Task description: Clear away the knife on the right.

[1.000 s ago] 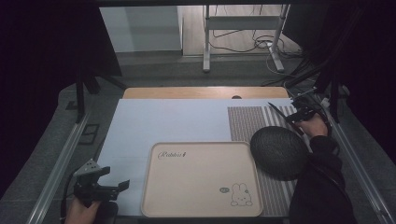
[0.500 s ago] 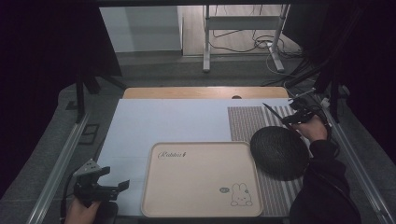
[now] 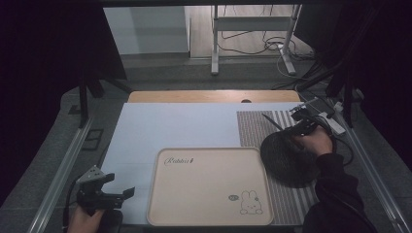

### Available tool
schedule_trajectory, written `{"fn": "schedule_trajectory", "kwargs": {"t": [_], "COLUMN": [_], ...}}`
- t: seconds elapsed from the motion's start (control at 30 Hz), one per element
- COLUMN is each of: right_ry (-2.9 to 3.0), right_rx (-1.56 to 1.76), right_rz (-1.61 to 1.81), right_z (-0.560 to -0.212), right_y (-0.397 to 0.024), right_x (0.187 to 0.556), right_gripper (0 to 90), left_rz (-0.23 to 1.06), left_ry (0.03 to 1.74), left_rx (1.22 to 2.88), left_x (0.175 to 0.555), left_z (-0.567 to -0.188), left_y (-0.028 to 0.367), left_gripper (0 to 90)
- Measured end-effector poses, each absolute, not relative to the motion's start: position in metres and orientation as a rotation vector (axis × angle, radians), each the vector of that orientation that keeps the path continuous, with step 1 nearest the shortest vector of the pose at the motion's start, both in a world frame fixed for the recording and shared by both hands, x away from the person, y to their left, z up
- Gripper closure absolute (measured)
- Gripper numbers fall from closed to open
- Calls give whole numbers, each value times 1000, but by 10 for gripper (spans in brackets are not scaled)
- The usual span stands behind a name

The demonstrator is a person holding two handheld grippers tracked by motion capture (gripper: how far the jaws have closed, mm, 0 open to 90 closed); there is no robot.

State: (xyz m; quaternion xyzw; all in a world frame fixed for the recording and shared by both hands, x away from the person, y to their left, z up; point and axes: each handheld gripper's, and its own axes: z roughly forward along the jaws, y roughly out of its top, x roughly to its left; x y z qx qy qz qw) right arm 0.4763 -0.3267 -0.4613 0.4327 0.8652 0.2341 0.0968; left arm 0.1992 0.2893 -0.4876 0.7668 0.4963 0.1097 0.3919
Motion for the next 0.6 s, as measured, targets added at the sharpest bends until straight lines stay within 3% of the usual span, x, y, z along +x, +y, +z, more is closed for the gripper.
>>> {"fn": "schedule_trajectory", "kwargs": {"t": [0.6], "right_ry": [2658], "right_rx": [1174], "right_rz": [728], "right_z": [-467], "right_y": [-287], "right_x": [427], "right_gripper": [773], "left_rz": [283], "left_ry": [1260], "left_rx": [1949], "left_x": [199], "left_z": [-487], "left_y": [289], "left_gripper": [0]}}
